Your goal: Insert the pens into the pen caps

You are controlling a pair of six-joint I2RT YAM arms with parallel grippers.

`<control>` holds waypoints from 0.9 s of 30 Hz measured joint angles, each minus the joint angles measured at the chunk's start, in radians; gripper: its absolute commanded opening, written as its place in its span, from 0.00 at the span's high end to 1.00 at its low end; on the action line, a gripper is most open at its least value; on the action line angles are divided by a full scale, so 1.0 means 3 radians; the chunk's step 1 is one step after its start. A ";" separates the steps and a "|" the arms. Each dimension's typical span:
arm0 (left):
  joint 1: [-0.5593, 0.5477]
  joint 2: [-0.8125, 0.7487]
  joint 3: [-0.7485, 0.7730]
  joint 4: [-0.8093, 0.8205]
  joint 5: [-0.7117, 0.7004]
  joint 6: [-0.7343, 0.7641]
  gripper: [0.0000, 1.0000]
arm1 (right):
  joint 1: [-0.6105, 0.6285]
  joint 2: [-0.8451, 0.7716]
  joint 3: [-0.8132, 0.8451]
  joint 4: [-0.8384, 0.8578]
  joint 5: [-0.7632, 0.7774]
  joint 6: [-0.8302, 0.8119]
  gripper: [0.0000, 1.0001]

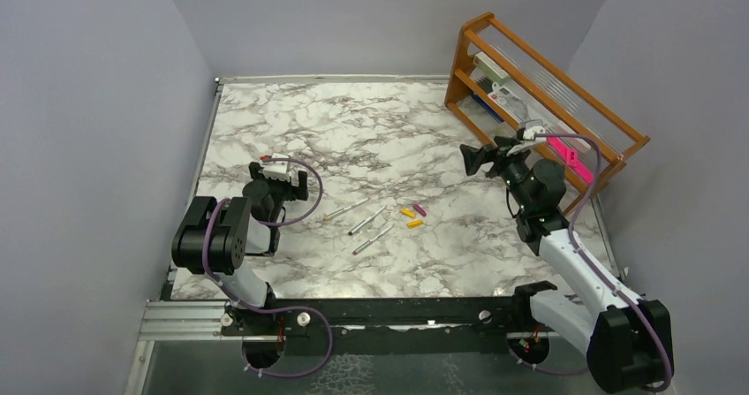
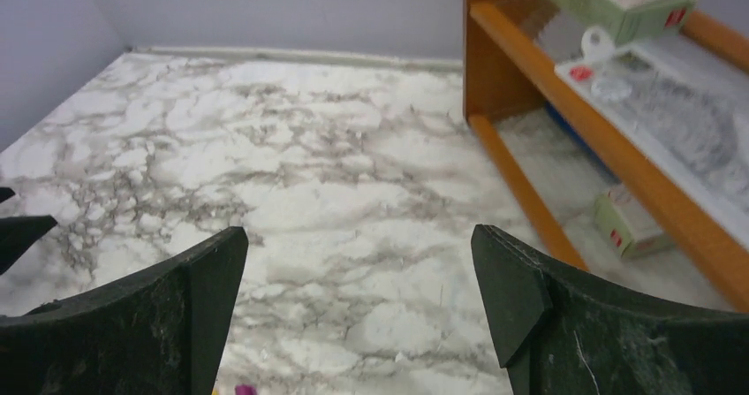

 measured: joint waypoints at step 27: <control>0.0000 0.0000 0.0000 0.0000 0.0000 0.0000 0.01 | -0.0013 0.0312 -0.0164 -0.1751 0.0229 0.0905 0.57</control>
